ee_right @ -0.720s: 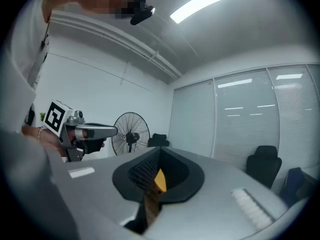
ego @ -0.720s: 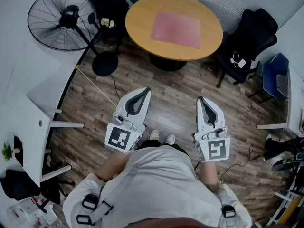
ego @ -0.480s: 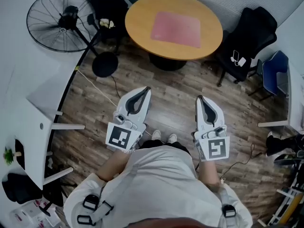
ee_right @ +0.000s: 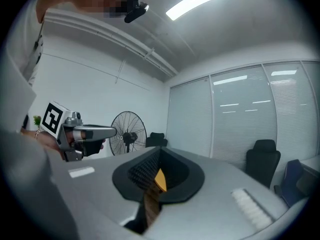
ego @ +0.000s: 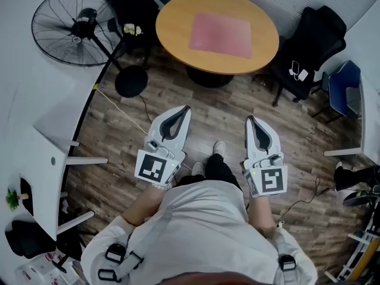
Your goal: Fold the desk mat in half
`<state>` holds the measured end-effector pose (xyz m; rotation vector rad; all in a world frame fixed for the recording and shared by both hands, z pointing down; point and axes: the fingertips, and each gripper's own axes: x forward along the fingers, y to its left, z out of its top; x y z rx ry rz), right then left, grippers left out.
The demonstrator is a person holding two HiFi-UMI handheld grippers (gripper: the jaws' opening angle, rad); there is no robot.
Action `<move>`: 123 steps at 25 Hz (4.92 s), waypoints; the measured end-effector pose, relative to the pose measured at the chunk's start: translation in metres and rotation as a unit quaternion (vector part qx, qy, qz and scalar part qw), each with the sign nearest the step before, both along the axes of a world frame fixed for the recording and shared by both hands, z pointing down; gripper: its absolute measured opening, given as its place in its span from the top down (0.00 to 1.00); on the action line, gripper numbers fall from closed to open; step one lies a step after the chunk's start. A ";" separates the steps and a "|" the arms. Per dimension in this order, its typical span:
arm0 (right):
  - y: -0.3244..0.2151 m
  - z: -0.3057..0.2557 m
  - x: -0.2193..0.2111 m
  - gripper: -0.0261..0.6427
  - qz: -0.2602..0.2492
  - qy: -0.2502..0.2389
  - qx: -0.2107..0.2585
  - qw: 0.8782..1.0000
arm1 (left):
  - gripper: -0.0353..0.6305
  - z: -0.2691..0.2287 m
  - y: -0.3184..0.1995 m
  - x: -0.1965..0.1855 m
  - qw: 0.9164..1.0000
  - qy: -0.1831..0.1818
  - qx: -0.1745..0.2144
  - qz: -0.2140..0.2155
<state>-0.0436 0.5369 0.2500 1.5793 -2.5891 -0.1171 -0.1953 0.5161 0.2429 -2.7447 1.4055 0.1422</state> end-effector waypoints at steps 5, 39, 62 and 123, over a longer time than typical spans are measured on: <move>-0.016 0.004 0.005 0.95 0.000 -0.002 0.000 1.000 | 0.94 0.005 -0.013 0.005 1.000 0.002 0.000 0.006; -0.237 0.016 0.118 0.95 -0.017 -0.017 -0.015 1.000 | 0.94 0.015 -0.232 0.111 0.999 -0.014 -0.029 -0.012; -0.316 0.034 0.179 0.95 -0.031 -0.021 -0.023 0.999 | 0.94 0.038 -0.311 0.165 0.998 -0.012 -0.048 -0.031; -0.658 0.064 0.064 0.95 0.022 0.026 -0.034 0.999 | 0.94 0.092 -0.658 0.061 0.996 -0.011 -0.089 0.015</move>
